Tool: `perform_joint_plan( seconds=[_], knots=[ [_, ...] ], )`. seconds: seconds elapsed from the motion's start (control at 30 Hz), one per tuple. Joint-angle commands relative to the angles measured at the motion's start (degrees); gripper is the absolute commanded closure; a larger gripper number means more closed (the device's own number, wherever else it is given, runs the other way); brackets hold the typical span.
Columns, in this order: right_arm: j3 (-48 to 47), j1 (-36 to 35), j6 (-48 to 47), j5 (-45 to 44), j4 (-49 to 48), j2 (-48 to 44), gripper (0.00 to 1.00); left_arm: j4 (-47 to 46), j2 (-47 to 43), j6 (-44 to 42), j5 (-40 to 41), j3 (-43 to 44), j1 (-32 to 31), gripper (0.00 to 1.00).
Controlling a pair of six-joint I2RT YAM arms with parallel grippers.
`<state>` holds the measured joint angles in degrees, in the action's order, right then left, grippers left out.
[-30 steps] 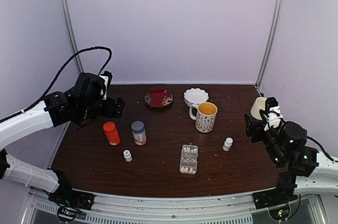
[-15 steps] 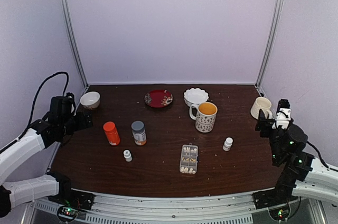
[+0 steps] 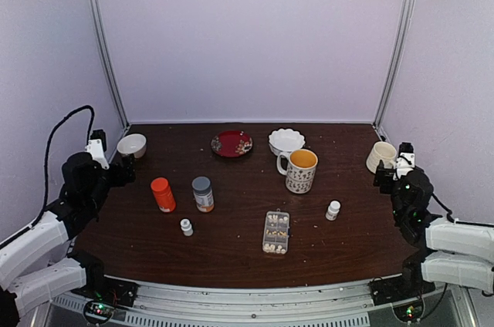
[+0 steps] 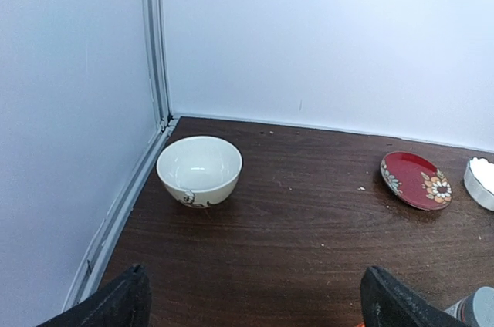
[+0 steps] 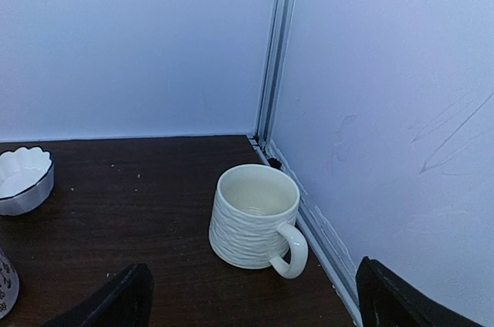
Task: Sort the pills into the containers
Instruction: Reset both arms
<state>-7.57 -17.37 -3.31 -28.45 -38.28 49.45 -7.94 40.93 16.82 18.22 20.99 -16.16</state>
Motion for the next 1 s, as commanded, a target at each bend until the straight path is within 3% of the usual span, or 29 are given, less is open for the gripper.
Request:
perform_joint_plan(
  seconds=[0.0,0.07,0.17,0.23,0.3,0.37,0.43,0.53,0.7,0.8,0.97],
  knots=[
    [0.69,1.96,-4.29,3.36,-21.29,12.23,0.04,-9.03,0.77,-5.93,3.12,0.88,0.43,0.02],
    [0.85,3.29,-3.65,1.44,-31.80,18.49,0.03,-9.86,0.98,-6.35,5.46,0.46,0.43,0.02],
    [-2.67,7.88,0.46,11.76,-28.63,23.87,0.06,-14.23,1.52,-9.40,7.26,-1.45,0.50,0.03],
    [-4.39,8.98,0.86,12.08,-34.09,30.68,0.01,-15.89,3.18,-13.76,7.82,-1.78,0.52,0.02],
    [-6.63,10.36,3.22,12.31,-23.22,27.21,0.01,-16.64,5.85,-18.21,9.17,-1.09,0.67,0.02],
    [-5.47,10.46,2.77,12.24,-29.60,29.32,0.00,-18.24,8.89,-18.91,11.99,-0.55,1.05,0.03],
    [-5.30,10.42,2.48,14.47,-26.76,27.74,0.00,-22.94,12.16,-19.43,12.09,-1.49,2.05,0.02],
    [-4.30,10.42,0.19,18.80,-30.30,28.63,0.00,-27.47,18.50,-19.96,11.83,-1.77,4.92,0.02],
    [-4.34,10.42,0.22,18.70,-29.84,28.38,0.00,-39.91,29.13,-19.62,12.12,-3.20,7.22,0.02],
    [-4.42,10.42,0.44,18.25,-29.97,28.57,0.00,-42.68,32.04,-21.03,9.50,-2.42,8.62,0.02],
    [-4.47,10.38,0.41,18.21,-30.01,28.62,0.00,-53.23,41.05,-18.86,-2.26,-3.31,15.40,0.03]
  ],
)
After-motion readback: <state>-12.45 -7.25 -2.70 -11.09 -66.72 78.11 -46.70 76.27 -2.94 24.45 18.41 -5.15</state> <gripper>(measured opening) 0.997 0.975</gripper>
